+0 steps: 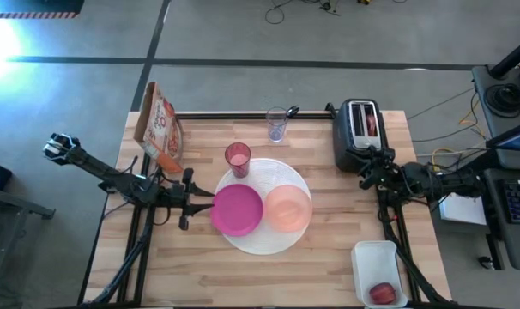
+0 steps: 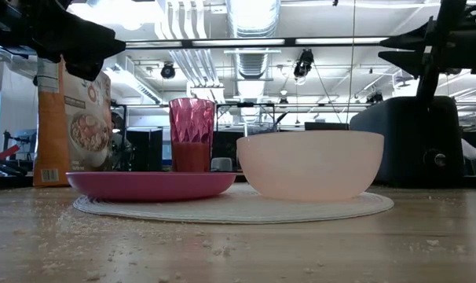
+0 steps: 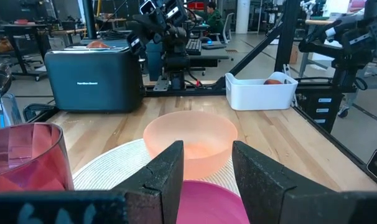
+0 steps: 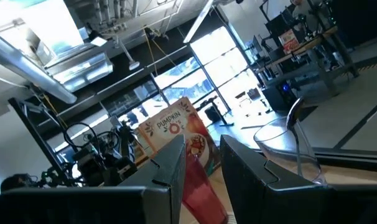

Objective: Arrange a breakfast setting
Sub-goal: Pour the cereal into the orange bowl

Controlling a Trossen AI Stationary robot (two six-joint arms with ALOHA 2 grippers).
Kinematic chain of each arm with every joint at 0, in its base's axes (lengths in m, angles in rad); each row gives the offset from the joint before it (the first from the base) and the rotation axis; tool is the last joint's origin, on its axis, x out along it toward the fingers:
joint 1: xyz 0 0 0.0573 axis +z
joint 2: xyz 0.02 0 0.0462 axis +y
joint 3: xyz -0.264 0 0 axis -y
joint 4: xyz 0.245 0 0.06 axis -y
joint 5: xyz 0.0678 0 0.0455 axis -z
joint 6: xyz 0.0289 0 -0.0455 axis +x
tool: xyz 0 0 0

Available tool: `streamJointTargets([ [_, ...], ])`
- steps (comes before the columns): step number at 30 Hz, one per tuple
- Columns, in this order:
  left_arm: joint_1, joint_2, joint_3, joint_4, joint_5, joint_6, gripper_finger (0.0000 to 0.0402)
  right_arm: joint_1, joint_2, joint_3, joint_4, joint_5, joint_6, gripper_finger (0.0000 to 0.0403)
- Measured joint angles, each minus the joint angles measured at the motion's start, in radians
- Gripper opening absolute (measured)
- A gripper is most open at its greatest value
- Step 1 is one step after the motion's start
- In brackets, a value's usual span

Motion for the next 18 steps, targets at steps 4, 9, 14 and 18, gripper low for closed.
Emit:
streamJointTargets([
  [4,0.0,0.008,0.0,0.007,-0.001,0.0,0.0121,0.0,0.0,0.0,-0.011,-0.002,-0.003,0.0091],
  [9,0.0,0.012,0.0,0.012,-0.001,0.0,0.0121,0.0,0.0,0.0,-0.013,-0.002,-0.003,0.0091],
  [14,0.0,0.01,0.0,0.023,0.0,0.0,0.0121,0.0,0.019,0.0,-0.014,-0.002,-0.003,0.0091],
  [18,0.0,0.013,0.0,0.07,0.0,0.0,0.0121,0.0,0.037,0.0,-0.013,-0.002,-0.005,0.0091],
])
